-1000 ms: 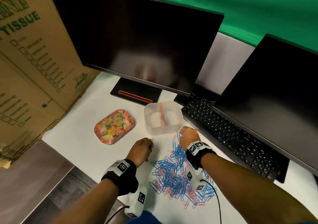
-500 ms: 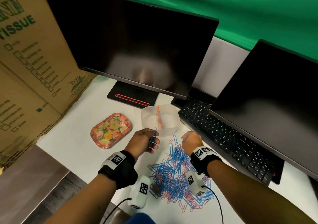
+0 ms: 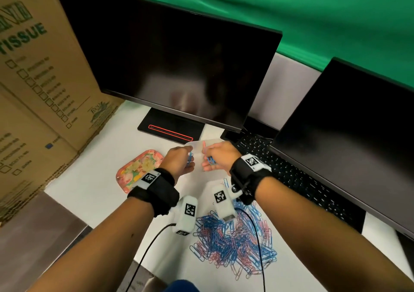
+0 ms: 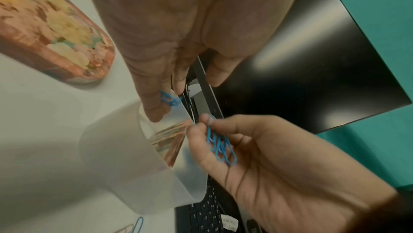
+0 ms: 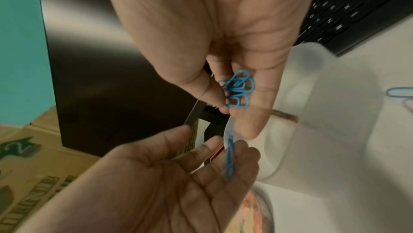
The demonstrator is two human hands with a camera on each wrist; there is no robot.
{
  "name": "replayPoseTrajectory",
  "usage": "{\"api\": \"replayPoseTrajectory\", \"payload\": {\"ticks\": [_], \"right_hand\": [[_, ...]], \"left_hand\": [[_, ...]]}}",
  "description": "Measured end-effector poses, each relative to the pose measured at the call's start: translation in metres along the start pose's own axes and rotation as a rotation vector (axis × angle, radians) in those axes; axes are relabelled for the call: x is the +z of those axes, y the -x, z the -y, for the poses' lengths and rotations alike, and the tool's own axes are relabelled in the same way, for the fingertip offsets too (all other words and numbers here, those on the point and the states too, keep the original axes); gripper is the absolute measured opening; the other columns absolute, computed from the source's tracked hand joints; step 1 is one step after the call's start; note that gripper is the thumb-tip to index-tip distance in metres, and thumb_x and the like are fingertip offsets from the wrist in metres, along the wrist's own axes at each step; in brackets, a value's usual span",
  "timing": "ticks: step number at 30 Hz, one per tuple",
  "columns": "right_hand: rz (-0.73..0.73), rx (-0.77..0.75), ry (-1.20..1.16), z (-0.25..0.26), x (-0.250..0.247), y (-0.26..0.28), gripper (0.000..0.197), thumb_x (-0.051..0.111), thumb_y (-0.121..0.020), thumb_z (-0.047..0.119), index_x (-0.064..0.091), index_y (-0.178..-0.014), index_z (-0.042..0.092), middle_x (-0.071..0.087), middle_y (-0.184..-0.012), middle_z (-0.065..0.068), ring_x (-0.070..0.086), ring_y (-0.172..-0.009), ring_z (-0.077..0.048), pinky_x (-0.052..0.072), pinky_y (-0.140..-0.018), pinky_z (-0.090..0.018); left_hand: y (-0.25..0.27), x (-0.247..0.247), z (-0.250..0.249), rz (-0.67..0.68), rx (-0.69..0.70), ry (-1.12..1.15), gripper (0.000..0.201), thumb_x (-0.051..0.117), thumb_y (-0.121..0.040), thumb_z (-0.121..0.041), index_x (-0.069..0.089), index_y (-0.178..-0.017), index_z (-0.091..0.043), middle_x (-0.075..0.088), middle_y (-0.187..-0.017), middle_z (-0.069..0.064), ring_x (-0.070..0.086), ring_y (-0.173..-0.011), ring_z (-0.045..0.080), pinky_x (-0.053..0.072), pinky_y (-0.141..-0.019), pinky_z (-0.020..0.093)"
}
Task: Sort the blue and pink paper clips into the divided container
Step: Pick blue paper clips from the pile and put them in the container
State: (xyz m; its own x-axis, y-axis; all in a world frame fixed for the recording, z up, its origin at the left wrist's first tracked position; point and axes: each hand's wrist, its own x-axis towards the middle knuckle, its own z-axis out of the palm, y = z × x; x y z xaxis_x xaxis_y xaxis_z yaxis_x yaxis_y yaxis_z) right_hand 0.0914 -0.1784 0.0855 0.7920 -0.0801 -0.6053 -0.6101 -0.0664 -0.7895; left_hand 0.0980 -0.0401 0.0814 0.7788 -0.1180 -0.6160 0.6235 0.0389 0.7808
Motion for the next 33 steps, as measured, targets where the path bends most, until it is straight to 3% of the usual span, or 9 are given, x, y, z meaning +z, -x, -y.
{"api": "replayPoseTrajectory", "payload": {"ticks": [3,8,13,15,18,21,25,29,33], "right_hand": [[-0.046,-0.036,0.135,0.003,0.011,-0.017,0.007,0.056,-0.088,0.006,0.059,-0.093,0.011,0.064,-0.084,-0.012,0.064,-0.070,-0.025,0.060,-0.073,-0.039],[-0.133,-0.048,0.332,-0.003,0.014,-0.035,0.017,0.054,-0.086,0.009,0.067,-0.096,0.009,0.068,-0.111,-0.010,0.066,-0.088,-0.024,0.057,-0.075,-0.031],[-0.182,-0.183,0.417,-0.005,0.002,-0.017,0.030,0.052,-0.081,0.001,0.071,-0.104,0.007,0.066,-0.092,-0.007,0.067,-0.088,-0.028,0.057,-0.078,-0.036],[-0.202,-0.229,0.396,-0.012,-0.010,-0.005,0.031,0.053,-0.079,0.001,0.074,-0.090,0.021,0.066,-0.089,-0.001,0.068,-0.097,-0.030,0.055,-0.089,-0.043],[-0.206,-0.249,0.462,-0.036,-0.028,0.014,0.029,0.055,-0.081,0.006,0.067,-0.071,0.031,0.069,-0.081,0.003,0.070,-0.085,-0.025,0.058,-0.083,-0.042],[-0.171,-0.221,0.642,-0.076,-0.037,0.041,0.022,0.056,-0.085,0.008,0.072,-0.086,0.023,0.072,-0.089,0.001,0.068,-0.080,-0.016,0.054,-0.074,-0.023],[0.014,-0.142,0.860,-0.134,-0.032,0.062,0.019,0.054,-0.088,0.018,0.067,-0.099,0.025,0.068,-0.099,0.002,0.064,-0.088,-0.014,0.055,-0.083,-0.028],[0.050,-0.255,0.995,-0.166,-0.020,0.075,0.023,0.058,-0.088,0.029,0.060,-0.110,0.027,0.049,-0.098,0.012,0.056,-0.096,-0.014,0.043,-0.083,-0.023],[0.036,-0.344,0.992,-0.180,-0.023,0.080,0.028,0.058,-0.090,0.031,0.056,-0.117,0.027,0.053,-0.118,0.009,0.054,-0.104,-0.010,0.040,-0.086,-0.020]], "left_hand": [[-0.002,-0.002,-0.002,-0.017,-0.004,-0.027,0.015,0.044,-0.097,-0.014,0.055,-0.105,-0.009,0.051,-0.091,0.014,0.050,-0.084,0.029,0.048,-0.072,0.031],[-0.001,-0.008,-0.001,-0.027,0.003,-0.105,0.016,0.045,-0.097,-0.017,0.055,-0.109,-0.012,0.057,-0.105,0.016,0.058,-0.091,0.030,0.051,-0.092,0.040],[0.005,-0.010,0.005,-0.025,0.125,-0.211,0.019,0.048,-0.092,-0.008,0.063,-0.102,-0.008,0.066,-0.096,0.013,0.064,-0.083,0.027,0.054,-0.077,0.037],[0.008,-0.010,0.014,0.008,0.244,-0.328,0.020,0.048,-0.088,-0.003,0.067,-0.094,-0.007,0.067,-0.085,0.008,0.062,-0.072,0.021,0.050,-0.065,0.030],[0.011,-0.015,0.040,0.115,0.447,-0.639,0.013,0.058,-0.087,-0.010,0.067,-0.081,-0.017,0.067,-0.073,-0.005,0.060,-0.064,0.010,0.045,-0.062,0.021],[0.012,-0.022,0.072,0.266,0.501,-1.005,0.014,0.060,-0.083,-0.014,0.066,-0.080,-0.026,0.068,-0.078,-0.011,0.062,-0.070,0.006,0.046,-0.069,0.017],[0.012,-0.027,0.111,0.398,0.505,-1.450,0.022,0.059,-0.078,-0.023,0.066,-0.099,-0.027,0.063,-0.101,-0.006,0.061,-0.094,0.017,0.046,-0.077,0.025],[0.008,-0.031,0.131,0.396,0.495,-1.574,0.022,0.060,-0.080,-0.030,0.065,-0.102,-0.027,0.059,-0.108,-0.005,0.059,-0.103,0.020,0.045,-0.079,0.028],[0.005,-0.038,0.134,0.321,0.511,-1.578,0.016,0.057,-0.086,-0.033,0.064,-0.097,-0.024,0.059,-0.107,-0.004,0.059,-0.102,0.020,0.040,-0.073,0.026]]}}
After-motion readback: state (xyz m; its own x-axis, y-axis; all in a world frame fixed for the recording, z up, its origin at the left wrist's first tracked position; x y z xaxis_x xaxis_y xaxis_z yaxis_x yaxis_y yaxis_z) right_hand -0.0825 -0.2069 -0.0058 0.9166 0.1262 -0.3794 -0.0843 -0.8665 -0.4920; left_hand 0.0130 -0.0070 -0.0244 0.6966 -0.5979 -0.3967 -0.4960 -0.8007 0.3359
